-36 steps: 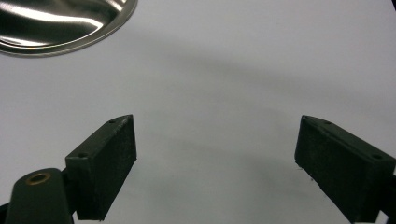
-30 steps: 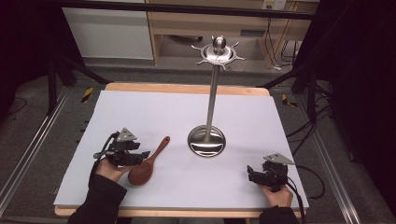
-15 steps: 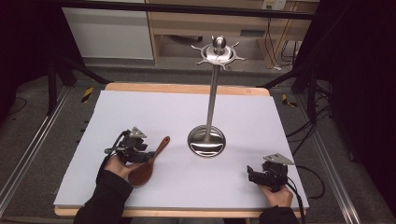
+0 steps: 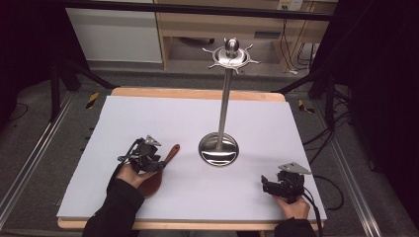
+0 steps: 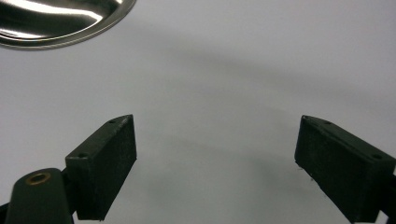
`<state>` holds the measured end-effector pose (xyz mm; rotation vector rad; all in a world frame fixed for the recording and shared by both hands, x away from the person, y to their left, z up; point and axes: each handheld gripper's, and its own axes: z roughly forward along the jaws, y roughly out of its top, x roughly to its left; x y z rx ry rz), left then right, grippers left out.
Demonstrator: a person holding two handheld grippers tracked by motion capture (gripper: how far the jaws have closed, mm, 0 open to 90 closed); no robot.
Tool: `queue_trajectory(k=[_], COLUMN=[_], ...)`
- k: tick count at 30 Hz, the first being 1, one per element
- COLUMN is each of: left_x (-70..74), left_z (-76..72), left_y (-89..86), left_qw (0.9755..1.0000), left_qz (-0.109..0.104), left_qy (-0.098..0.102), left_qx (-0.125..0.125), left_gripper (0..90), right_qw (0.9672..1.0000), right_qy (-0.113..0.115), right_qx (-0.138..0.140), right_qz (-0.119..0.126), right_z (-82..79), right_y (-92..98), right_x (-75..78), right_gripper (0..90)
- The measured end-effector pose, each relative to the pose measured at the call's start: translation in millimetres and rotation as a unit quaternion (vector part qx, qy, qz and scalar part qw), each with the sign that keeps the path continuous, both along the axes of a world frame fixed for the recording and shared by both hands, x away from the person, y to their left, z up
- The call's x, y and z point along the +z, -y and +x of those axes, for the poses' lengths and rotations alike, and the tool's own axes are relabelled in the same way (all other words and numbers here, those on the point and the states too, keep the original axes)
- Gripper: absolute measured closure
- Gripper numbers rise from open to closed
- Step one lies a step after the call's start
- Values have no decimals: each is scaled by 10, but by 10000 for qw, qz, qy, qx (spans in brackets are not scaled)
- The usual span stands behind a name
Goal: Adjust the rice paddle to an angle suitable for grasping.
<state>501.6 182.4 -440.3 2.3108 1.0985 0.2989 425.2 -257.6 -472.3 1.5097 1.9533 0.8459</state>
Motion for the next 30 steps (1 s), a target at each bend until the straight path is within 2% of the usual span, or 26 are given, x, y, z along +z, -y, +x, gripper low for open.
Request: queue_trajectory(k=[14, 22, 23, 26, 27, 30], left_x=[-108, -124, -122, -116, -113, -113], left_z=[65, 95, 106, 103, 79, 56], left_y=[88, 97, 95, 98, 100, 98], left_qw=[9994, 9992, 9991, 9988, 9987, 9987], left_qz=[266, 223, 135, 164, 233, 256], left_qy=[-215, -322, -401, -440, -404, -376], left_qx=[-1, -4, -16, -119, -182, -208], left_gripper=[712, 748, 753, 765, 766, 766], right_qw=[10000, 10000, 10000, 10000, 10000, 10000], right_qy=[-17, -19, -21, -26, -26, -23], right_qx=[27, 38, 34, 39, 35, 32], right_qz=[-27, -36, -39, -43, -40, -43], right_z=[3, 5, 7, 6, 5, 6], right_y=[0, -2, -5, -4, -3, -1], right_x=[-1, -4, -6, -5, -4, -4], right_gripper=[130, 130, 130, 130, 130, 130])
